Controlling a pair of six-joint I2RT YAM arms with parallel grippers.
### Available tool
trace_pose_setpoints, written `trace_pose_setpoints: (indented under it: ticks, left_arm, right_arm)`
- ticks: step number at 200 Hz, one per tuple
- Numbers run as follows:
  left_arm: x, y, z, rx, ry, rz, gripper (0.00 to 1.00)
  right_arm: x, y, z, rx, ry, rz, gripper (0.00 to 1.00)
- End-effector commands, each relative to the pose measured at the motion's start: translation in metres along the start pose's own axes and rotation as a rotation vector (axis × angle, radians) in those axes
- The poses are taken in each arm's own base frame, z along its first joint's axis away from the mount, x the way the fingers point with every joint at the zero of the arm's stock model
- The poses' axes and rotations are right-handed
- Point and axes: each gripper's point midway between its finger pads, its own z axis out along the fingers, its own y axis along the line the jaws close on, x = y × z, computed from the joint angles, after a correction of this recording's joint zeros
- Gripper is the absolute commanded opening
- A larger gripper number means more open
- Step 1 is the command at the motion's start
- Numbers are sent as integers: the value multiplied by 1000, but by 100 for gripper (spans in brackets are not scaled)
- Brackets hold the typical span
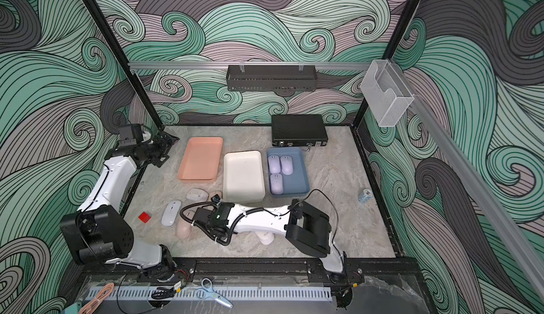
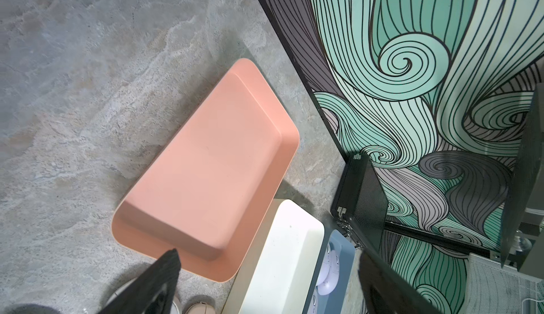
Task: Place the mice by color into the storage box
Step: Adjust the mouse at the center of the board, then pick up the mouse from the center of the board.
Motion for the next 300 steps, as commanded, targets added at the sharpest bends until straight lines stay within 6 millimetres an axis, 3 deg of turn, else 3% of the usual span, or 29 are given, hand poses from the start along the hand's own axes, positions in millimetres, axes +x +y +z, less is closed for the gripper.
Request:
trace_pose_setpoints:
  ticks: [1,29,91,144,191,222,300]
  left_arm:
    - [-1,1,3,0,2,3,93]
    - [-1,-1,3,8,6,2,93]
    - [-1,-7,-1,33,3,8,93]
    - [3,-5,5,23,17,13,93]
    - [7,-7,8,20,30,21,93]
    - [7,-8,7,24,30,25,93]
    - [7,-10,6,31,31,27,93]
  right_arm:
    - [-8,3,21,16,10,64,91]
    - [1,-10,31,50,41,80,92]
    - [35,-29,22,26,105,53,88]
    - [35,-14,36,-117,143,86,73]
    - [37,-16,45,-93,145,75,64]
    - [43,-26,56,-33,142,59,62]
    - [44,-19,64,-35,136,27,63]
